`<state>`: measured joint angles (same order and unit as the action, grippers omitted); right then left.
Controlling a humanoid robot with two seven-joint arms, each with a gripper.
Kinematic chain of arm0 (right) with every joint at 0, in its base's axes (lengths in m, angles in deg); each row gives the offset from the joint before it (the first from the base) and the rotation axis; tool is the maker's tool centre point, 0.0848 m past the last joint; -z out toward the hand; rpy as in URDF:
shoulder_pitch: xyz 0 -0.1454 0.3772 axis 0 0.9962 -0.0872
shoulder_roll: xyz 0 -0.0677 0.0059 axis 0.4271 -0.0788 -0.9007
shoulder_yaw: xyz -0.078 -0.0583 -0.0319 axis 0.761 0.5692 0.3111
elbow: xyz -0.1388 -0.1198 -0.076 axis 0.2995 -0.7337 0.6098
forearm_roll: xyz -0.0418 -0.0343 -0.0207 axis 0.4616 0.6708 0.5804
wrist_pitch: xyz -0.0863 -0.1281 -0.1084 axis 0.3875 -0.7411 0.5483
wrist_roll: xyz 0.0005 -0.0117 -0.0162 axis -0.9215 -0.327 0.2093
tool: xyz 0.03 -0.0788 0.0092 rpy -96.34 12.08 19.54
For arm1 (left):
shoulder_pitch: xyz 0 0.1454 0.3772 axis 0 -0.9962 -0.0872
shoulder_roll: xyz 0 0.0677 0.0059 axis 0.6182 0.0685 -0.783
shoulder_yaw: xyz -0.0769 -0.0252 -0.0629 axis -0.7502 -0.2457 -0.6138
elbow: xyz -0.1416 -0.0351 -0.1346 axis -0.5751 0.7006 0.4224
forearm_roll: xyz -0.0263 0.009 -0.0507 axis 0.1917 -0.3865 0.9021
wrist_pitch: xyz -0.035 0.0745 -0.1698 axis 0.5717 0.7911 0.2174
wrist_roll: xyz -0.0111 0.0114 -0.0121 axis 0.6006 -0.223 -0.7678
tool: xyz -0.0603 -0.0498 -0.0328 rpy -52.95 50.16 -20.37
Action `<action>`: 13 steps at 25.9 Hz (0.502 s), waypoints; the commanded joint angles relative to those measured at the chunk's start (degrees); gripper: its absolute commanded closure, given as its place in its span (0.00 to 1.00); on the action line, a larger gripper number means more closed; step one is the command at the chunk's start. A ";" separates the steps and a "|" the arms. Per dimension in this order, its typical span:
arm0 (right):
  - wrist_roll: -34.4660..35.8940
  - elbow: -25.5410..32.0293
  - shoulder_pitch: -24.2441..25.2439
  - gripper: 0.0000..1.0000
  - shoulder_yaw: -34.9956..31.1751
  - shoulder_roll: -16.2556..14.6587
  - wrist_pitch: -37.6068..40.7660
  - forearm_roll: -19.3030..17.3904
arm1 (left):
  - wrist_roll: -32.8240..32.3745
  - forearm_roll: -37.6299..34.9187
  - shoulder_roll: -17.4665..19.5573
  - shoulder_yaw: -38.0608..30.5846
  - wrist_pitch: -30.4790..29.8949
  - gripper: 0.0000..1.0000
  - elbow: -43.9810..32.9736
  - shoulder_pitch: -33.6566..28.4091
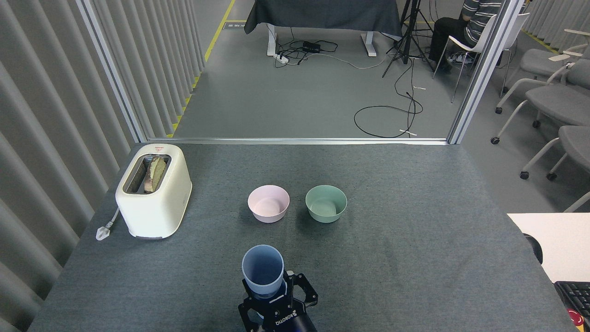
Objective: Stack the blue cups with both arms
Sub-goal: 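Lower the held cup into the first cup and release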
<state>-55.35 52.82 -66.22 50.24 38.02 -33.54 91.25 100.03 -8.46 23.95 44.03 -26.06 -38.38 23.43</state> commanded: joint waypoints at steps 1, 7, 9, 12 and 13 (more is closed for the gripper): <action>0.07 -0.24 0.10 0.31 -0.36 -0.06 0.06 -0.12 | 0.00 -0.03 0.00 -0.15 -0.03 0.00 0.00 0.00; 0.15 -0.59 0.19 0.27 -0.44 -0.15 -0.03 -0.12 | 0.00 -0.03 0.09 -0.24 -0.03 0.00 0.00 -0.18; 0.15 -0.68 0.19 0.21 -0.44 -0.06 -0.03 -0.12 | 0.00 -0.03 0.09 -0.51 -0.03 0.00 -0.09 -0.18; 0.15 -0.68 0.37 0.05 -0.44 -0.15 -0.29 -0.20 | 0.00 -0.03 0.09 -0.86 -0.03 0.00 -0.18 -0.26; 0.24 -0.68 0.72 0.02 -0.44 -0.15 -0.29 -0.20 | 0.00 -0.03 0.09 -0.94 -0.03 0.00 -0.18 -0.26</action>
<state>-55.17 52.18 -65.95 49.80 37.92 -33.58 91.09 100.04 -8.49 24.04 43.39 -26.08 -38.50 23.22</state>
